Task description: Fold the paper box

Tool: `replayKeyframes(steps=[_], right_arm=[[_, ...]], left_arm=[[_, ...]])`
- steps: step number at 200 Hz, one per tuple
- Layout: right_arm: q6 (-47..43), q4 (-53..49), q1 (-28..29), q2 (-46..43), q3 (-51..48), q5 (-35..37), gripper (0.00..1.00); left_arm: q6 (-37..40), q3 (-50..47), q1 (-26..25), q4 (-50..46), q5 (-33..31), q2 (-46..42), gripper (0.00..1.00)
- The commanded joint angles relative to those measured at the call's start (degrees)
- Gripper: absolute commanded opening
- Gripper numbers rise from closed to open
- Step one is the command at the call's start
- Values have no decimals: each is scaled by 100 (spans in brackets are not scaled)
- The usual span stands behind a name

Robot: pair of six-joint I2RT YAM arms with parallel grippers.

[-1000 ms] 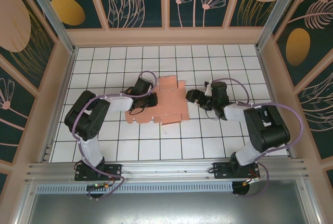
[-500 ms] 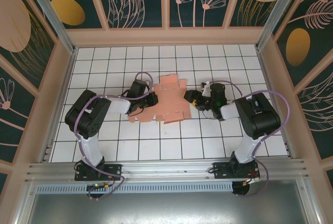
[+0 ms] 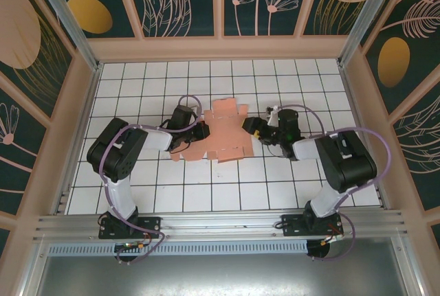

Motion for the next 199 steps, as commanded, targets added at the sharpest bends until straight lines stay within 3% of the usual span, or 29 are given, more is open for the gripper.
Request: replayKeyframes(steps=[1, 46, 91, 114, 159, 199], right_arm=[[-354, -1376, -11, -408, 207, 1049, 83], [-830, -3482, 375, 81, 1325, 1696, 80], [-961, -4292, 834, 682, 2078, 2378, 76], [-934, -4325, 930, 750, 2160, 2498, 80], [-992, -3952, 1006, 795, 2210, 1716, 81], [-1046, -3679, 1061, 625, 2171, 1560, 80]], left_arm=[[-76, -395, -10, -1124, -52, 473, 3], [-171, -372, -5, -988, 99, 466, 4], [-206, -461, -7, -923, 92, 426, 4], [-220, -498, -7, -875, 107, 447, 4], [-226, -510, -5, -807, 153, 485, 4], [-218, -530, 6, -805, 142, 491, 4]])
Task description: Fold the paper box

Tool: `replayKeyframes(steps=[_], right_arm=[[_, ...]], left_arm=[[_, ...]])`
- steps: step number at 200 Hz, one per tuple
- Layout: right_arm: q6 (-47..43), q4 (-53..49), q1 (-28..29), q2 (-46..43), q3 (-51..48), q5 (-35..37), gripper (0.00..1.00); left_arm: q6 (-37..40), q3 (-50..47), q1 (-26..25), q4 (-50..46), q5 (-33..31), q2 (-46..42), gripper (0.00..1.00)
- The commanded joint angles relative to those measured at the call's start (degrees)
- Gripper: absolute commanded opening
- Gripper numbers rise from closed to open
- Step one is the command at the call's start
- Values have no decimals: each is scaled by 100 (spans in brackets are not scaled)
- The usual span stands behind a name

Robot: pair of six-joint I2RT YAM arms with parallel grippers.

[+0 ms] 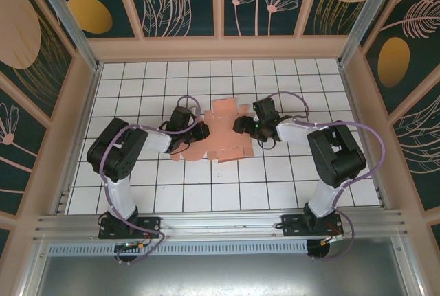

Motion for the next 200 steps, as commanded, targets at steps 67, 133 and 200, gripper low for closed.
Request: replayKeyframes(steps=[67, 133, 200], right_arm=[[-41, 717, 128, -471, -156, -654, 80], [190, 1595, -15, -981, -606, -1199, 70], [95, 937, -6, -785, -440, -114, 24]], left_arm=[[-53, -354, -14, -1198, 39, 496, 5], [-36, -330, -17, -1187, 70, 560, 5], [-10, -296, -18, -1228, 74, 547, 6]])
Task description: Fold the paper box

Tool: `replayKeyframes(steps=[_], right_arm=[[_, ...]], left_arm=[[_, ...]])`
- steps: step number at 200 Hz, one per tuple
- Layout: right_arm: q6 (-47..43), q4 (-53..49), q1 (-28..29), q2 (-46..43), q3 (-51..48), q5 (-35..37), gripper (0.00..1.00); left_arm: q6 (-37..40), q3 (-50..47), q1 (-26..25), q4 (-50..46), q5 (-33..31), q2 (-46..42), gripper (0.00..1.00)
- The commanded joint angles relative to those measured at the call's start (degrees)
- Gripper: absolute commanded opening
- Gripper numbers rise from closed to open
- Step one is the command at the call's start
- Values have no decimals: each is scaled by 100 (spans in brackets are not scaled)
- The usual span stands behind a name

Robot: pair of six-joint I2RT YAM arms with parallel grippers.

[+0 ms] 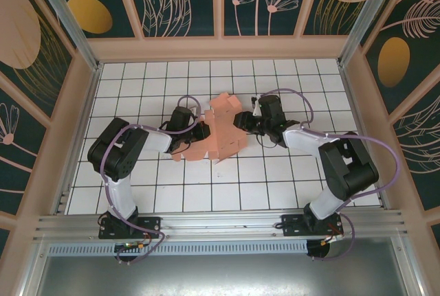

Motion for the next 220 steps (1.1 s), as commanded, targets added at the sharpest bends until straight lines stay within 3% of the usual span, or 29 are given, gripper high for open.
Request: replayKeyframes(steps=[1, 22, 33, 76, 100, 112, 180, 220], right_arm=[[-28, -298, -19, 40, 70, 592, 23], [-182, -682, 48, 110, 220, 1094, 8], [-334, -940, 88, 162, 350, 1357, 0], [-1261, -1671, 114, 355, 788, 1999, 0], [-1924, -2148, 186, 504, 1132, 2678, 0], [-2221, -2395, 264, 632, 1335, 3231, 0], [-2556, -3679, 915, 1973, 2540, 6534, 0], [-2312, -3923, 1108, 2490, 2879, 7283, 0]], left_arm=[[-7, -307, -14, -1314, -13, 494, 6], [-7, -293, -18, -1327, 17, 472, 10], [27, -252, -18, -1407, 74, 388, 18], [17, -168, -18, -1890, -363, -914, 66], [52, 2, 17, -2484, -988, -1694, 90], [57, 24, 72, -2638, -1170, -1905, 98], [-11, -178, 243, -2682, -1340, -2188, 99], [16, -202, 245, -2663, -1349, -2185, 99]])
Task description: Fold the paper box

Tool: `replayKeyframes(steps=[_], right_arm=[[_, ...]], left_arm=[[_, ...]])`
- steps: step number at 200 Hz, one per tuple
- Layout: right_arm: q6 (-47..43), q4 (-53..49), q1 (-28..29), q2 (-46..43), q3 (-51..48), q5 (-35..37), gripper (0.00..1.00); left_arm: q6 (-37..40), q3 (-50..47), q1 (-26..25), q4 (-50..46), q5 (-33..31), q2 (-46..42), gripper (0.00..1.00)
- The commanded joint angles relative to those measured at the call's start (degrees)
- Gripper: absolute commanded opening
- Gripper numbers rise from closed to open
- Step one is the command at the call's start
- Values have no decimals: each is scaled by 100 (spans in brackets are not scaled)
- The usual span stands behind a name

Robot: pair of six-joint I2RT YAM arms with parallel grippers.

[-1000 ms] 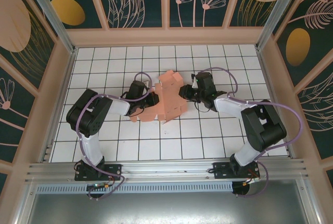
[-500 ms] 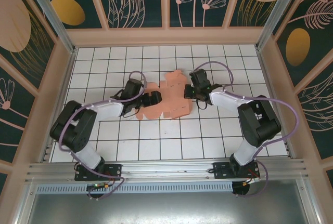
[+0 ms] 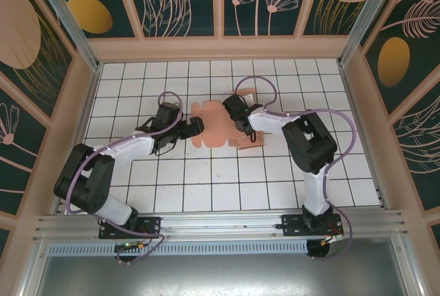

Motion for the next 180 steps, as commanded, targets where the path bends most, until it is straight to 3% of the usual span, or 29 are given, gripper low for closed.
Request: replayKeyframes(steps=[1, 19, 48, 57, 96, 121, 180], right_arm=[[129, -459, 86, 202, 224, 1075, 0], [47, -363, 76, 204, 177, 819, 0], [-118, 450, -105, -435, -324, -827, 0], [-96, 577, -150, -568, -415, -1032, 0], [-385, 35, 85, 63, -35, 566, 0], [-309, -4, 129, 131, 54, 644, 0], [-788, 2172, -357, -1568, -1343, -2214, 0]], left_arm=[[18, -79, 20, -119, -107, -64, 99], [30, -84, 31, -116, -99, -49, 99], [46, -91, 50, -34, -2, 30, 99], [37, -87, 49, -2, 28, 77, 99], [-7, -60, 47, 110, 123, 180, 99], [24, -45, 47, 77, 102, 161, 99], [180, 62, 57, 369, 313, -5, 99]])
